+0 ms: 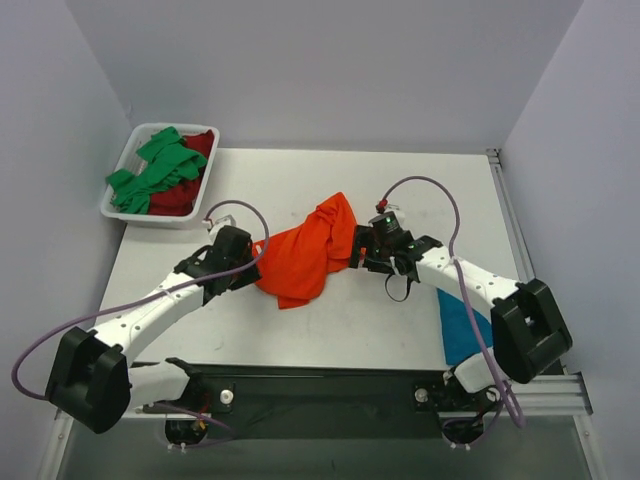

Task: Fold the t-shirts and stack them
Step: Move the tshirt to the center of the board, then flatten out the tshirt

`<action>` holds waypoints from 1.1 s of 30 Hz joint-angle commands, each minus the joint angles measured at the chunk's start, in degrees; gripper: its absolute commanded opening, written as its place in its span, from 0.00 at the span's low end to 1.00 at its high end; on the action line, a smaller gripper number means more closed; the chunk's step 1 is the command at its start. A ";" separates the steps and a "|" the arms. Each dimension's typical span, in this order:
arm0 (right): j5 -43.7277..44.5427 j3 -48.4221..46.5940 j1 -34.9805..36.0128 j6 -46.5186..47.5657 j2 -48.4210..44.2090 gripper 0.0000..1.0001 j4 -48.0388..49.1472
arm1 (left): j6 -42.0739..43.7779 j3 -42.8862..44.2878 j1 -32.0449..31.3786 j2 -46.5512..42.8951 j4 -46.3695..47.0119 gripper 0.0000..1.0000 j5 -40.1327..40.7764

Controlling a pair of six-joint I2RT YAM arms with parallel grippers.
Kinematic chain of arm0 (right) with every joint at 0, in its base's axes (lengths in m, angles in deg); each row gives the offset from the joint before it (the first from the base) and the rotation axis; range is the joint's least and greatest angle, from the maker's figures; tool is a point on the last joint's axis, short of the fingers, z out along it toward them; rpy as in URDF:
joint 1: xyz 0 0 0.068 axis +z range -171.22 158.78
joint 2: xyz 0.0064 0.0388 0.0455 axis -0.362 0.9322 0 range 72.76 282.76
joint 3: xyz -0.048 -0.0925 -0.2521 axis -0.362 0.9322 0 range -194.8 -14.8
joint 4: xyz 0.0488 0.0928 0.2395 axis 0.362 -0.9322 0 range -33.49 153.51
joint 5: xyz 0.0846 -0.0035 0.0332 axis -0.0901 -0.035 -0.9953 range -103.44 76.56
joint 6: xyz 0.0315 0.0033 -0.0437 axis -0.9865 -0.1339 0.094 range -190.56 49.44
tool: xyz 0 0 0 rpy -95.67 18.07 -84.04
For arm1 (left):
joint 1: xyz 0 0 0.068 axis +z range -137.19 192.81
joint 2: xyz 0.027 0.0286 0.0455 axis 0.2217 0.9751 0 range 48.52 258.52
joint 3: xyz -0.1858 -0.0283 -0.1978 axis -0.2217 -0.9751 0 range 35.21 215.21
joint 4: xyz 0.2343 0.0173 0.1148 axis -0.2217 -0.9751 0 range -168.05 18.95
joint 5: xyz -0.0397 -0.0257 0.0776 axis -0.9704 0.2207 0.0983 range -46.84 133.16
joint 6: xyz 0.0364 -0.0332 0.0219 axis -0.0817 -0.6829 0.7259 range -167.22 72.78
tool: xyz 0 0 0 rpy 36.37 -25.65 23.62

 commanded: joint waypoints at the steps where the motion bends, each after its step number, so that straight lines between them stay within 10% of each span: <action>1: -3.12 -5.22 -2.47 1.23 5.66 0.74 6.28 | -2.87 -3.76 3.34 0.59 5.17 0.45 -6.63; 21: -4.53 -12.71 -5.28 -3.69 16.77 0.43 7.43 | -3.22 -8.16 8.00 11.84 18.02 0.46 -13.95; 33: -5.59 -13.32 -9.31 -2.37 14.40 0.00 2.51 | -2.44 -3.69 8.70 8.77 14.78 0.01 -13.87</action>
